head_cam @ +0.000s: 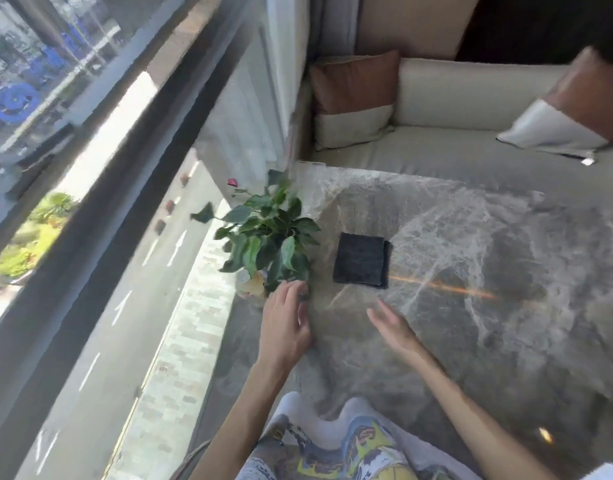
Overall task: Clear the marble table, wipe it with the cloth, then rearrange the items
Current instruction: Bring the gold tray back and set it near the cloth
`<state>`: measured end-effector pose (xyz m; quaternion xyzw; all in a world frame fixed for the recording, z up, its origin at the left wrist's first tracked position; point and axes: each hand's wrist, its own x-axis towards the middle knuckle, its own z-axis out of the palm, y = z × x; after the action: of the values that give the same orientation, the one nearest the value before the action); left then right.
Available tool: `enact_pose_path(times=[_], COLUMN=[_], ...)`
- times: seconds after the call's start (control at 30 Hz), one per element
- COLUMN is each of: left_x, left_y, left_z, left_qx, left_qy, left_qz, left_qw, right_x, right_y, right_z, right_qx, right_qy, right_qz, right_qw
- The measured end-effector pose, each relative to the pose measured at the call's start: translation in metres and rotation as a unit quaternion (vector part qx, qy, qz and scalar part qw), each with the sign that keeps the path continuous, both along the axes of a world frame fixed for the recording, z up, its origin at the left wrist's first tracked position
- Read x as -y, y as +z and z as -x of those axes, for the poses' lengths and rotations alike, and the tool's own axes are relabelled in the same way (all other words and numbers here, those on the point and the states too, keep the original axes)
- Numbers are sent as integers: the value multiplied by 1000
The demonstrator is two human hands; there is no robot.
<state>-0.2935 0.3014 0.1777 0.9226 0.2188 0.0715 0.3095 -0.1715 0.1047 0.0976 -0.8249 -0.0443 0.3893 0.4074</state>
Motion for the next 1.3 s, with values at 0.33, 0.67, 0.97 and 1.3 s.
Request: enact_pose_path(times=[0.33, 0.67, 0.97, 1.3], left_x=[187, 377, 490, 611], left_y=[-57, -78, -70, -90], left_z=[-45, -63, -91, -150], left_qx=[-258, -303, -316, -297], left_qy=[-288, -353, -308, -289], left_qz=[-19, 66, 121, 140], left_qw=[922, 883, 889, 899], right_x=[252, 453, 567, 711], right_y=[23, -2, 1, -23], right_z=[66, 73, 26, 6], right_qx=[27, -65, -86, -38], right_qy=[-245, -217, -104, -295], right_qz=[100, 102, 147, 109], right_qw=[964, 969, 980, 948])
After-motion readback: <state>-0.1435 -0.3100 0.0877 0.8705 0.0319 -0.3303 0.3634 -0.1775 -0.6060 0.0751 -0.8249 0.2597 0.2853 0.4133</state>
